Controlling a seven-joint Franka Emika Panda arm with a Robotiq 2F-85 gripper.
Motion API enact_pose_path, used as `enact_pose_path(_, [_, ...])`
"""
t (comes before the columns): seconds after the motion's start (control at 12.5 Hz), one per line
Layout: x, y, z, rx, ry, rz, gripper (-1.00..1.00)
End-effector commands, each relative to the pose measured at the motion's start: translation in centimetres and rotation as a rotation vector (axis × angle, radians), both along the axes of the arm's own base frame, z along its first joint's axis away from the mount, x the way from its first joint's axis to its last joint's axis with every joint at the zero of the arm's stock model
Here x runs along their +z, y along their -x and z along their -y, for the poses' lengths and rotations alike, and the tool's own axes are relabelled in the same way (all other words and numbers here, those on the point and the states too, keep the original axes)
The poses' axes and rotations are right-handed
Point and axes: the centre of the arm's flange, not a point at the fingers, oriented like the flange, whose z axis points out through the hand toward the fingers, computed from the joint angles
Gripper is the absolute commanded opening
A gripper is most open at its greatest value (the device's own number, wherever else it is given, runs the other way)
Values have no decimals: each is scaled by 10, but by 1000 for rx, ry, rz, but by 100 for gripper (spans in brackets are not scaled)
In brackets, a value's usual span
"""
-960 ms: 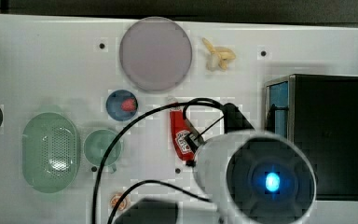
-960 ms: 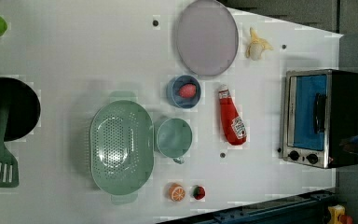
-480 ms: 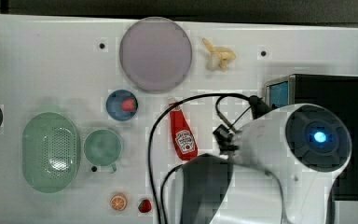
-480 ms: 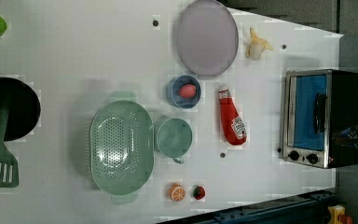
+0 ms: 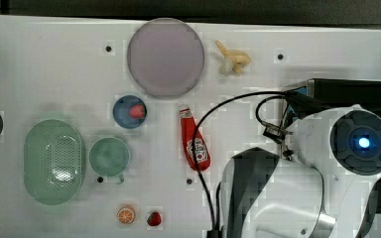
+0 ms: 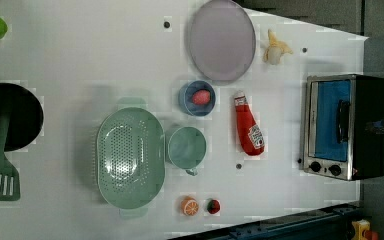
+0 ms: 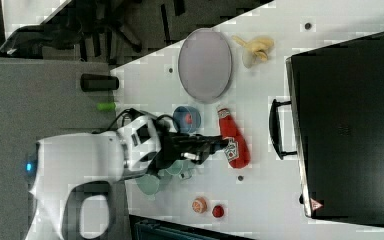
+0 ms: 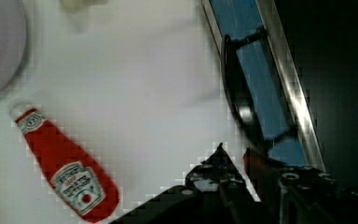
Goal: Flap open oven.
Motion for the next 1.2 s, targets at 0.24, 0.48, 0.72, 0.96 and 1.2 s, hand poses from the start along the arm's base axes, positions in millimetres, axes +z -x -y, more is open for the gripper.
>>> enact_pose_path(0.24, [-44,5,50,286,29,5,-65])
enact_pose_path(0.48, [-75,9,70,291,28,-27,-65])
enact_pose_path(0.72, [-100,7,73,293,43,-31,-65])
enact_pose_path(0.96, [-124,5,69,306,49,-39,-65])
enact_pose_path(1.2, [-140,-2,67,325,80,-9,-65])
